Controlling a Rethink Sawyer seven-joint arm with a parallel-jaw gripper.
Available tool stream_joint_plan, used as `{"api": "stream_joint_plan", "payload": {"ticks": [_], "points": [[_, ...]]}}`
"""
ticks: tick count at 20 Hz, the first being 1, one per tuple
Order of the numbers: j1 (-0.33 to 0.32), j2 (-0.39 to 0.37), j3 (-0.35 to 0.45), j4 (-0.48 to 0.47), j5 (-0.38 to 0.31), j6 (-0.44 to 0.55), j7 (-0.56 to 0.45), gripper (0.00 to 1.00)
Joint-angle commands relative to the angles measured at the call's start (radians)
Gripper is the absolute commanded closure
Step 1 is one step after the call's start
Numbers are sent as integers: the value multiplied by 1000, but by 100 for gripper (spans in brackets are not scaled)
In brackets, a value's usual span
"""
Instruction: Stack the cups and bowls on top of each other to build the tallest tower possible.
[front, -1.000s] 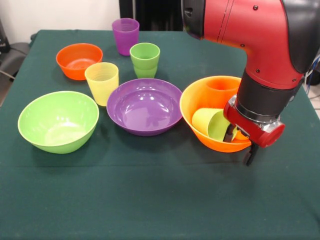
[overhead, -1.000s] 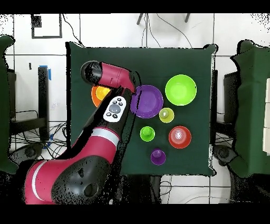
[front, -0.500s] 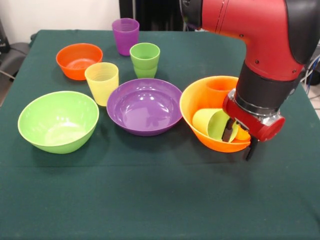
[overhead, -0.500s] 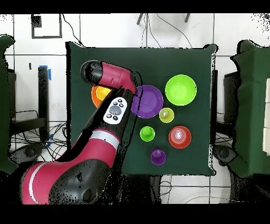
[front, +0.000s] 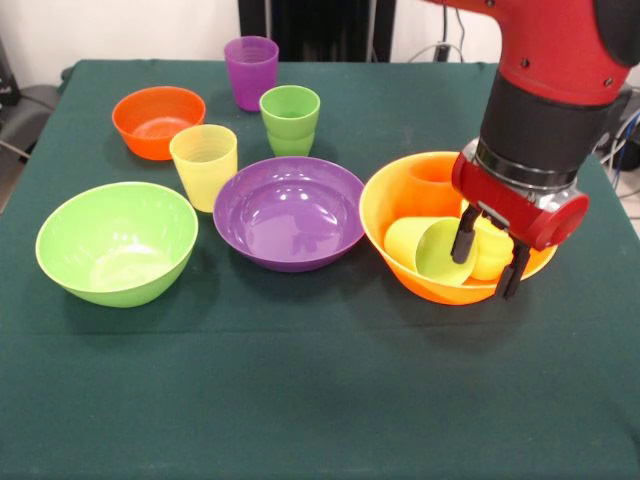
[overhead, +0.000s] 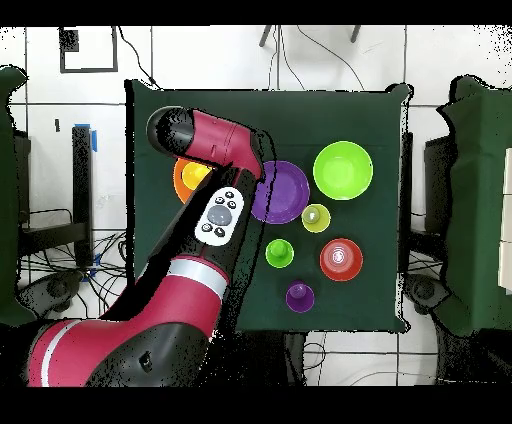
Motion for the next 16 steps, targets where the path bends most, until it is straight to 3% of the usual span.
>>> {"api": "stream_joint_plan", "payload": {"ticks": [1, 16], "points": [[-35, -28, 144, 76, -76, 64, -35, 0], [-39, -116, 138, 174, -125, 118, -62, 0]]}}
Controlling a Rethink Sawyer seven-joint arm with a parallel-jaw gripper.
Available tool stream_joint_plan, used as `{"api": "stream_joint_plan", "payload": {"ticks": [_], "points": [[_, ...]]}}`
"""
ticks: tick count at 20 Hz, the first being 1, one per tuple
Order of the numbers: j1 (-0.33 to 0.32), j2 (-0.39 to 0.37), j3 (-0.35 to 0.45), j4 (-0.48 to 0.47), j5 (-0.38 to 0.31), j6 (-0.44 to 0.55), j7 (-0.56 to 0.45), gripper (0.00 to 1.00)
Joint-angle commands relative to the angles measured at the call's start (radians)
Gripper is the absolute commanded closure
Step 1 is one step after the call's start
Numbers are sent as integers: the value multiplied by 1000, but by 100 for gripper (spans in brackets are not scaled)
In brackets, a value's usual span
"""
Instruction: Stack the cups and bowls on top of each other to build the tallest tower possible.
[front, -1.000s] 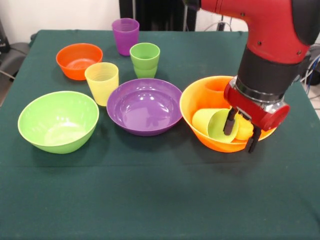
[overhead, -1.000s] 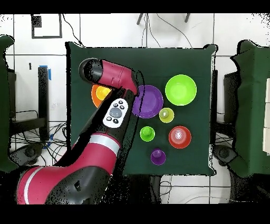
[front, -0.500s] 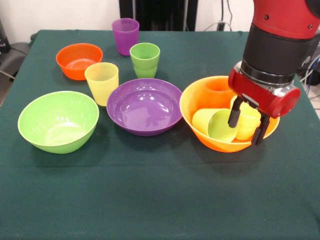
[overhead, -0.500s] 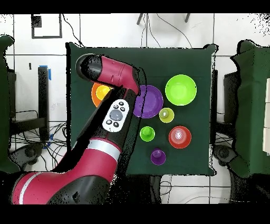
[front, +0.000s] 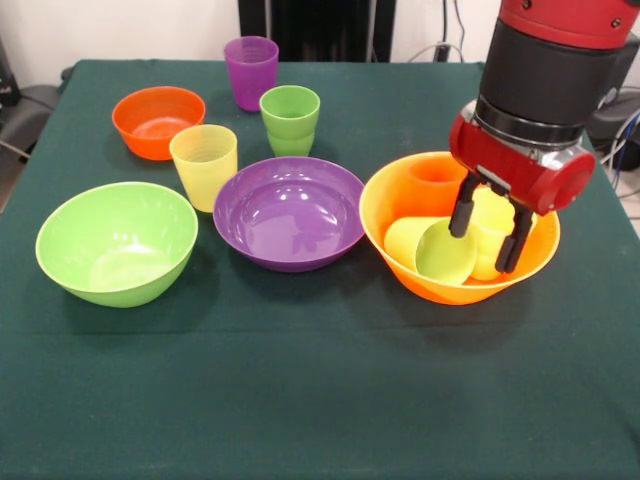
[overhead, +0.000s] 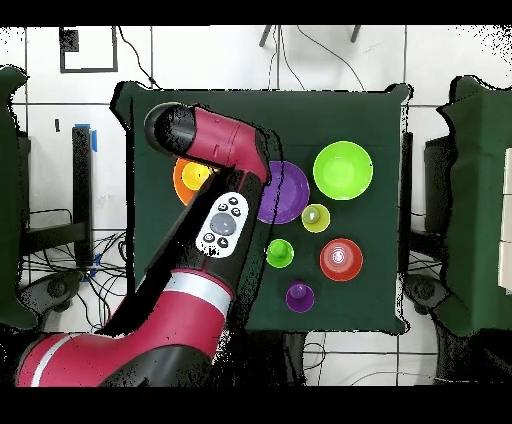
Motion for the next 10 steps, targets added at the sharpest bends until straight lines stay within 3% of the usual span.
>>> {"api": "stream_joint_plan", "payload": {"ticks": [1, 10], "points": [[-31, -45, 130, 137, -98, 120, -64, 0], [-31, -76, 132, 180, -113, 133, -76, 0]]}}
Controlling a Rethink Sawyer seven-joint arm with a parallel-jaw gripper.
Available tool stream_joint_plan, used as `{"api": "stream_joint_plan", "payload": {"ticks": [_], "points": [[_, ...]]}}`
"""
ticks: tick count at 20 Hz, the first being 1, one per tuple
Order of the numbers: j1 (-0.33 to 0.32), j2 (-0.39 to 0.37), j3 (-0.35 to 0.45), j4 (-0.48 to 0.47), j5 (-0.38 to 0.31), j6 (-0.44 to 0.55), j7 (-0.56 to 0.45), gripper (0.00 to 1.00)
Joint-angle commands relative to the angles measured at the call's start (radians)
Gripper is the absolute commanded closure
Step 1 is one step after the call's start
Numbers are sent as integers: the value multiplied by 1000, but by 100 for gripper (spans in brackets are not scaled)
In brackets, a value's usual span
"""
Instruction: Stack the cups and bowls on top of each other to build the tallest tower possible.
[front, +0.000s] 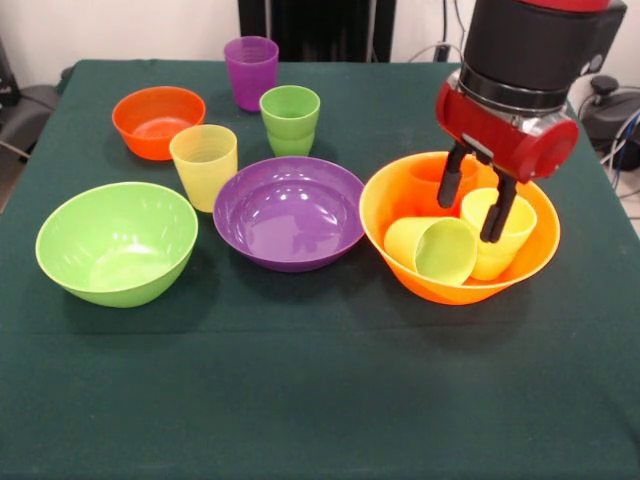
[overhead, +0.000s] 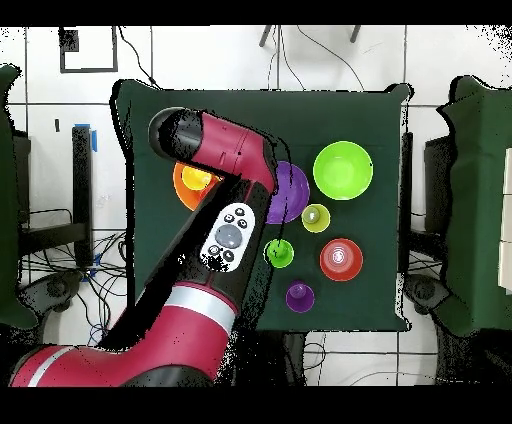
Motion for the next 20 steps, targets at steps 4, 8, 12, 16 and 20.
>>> {"api": "stream_joint_plan", "payload": {"ticks": [4, 8, 12, 16, 20], "points": [[-31, -18, 134, 108, -123, 122, -78, 0], [-38, -14, 138, 115, -144, 104, -75, 0], [-57, 3, 158, 113, -161, 60, -85, 0], [-74, 9, 173, 102, -184, 46, -92, 0], [-84, 15, 186, 96, -203, 31, -85, 0]]}}
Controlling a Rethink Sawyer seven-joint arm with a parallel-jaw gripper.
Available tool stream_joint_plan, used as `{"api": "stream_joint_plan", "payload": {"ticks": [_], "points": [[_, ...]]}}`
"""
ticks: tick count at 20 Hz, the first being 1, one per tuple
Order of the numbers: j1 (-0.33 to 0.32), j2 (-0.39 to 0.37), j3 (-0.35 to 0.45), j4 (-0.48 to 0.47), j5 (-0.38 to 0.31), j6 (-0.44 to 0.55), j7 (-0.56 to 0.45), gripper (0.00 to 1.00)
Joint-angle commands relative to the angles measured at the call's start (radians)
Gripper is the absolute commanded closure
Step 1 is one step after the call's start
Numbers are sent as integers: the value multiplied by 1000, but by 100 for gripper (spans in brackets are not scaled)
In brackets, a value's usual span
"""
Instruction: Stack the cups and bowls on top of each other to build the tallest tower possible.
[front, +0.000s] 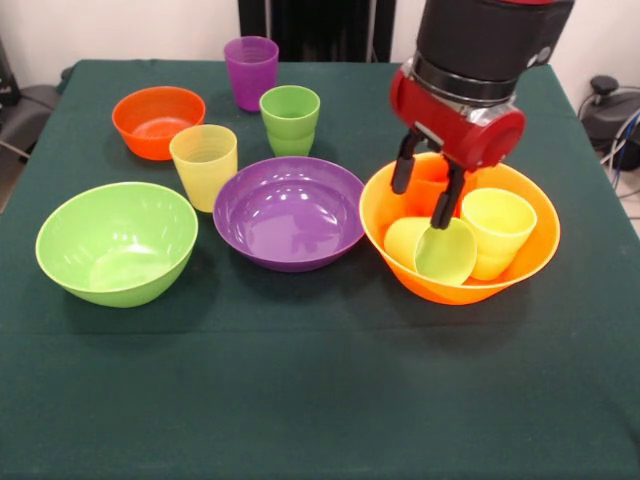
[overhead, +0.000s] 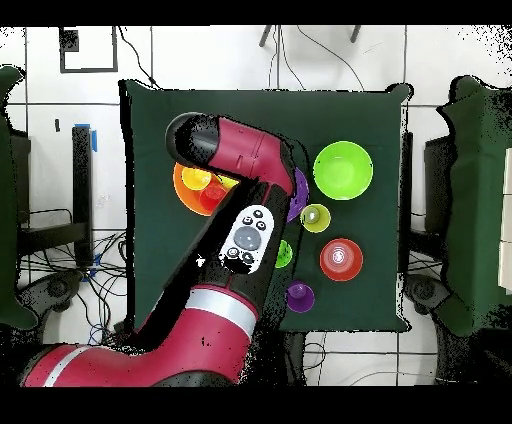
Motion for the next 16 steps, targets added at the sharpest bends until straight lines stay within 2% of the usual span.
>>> {"api": "stream_joint_plan", "payload": {"ticks": [1, 16], "points": [[-36, 46, 165, 73, -93, 17, -81, 0], [-28, 28, 205, 103, -110, -22, -22, 0]]}}
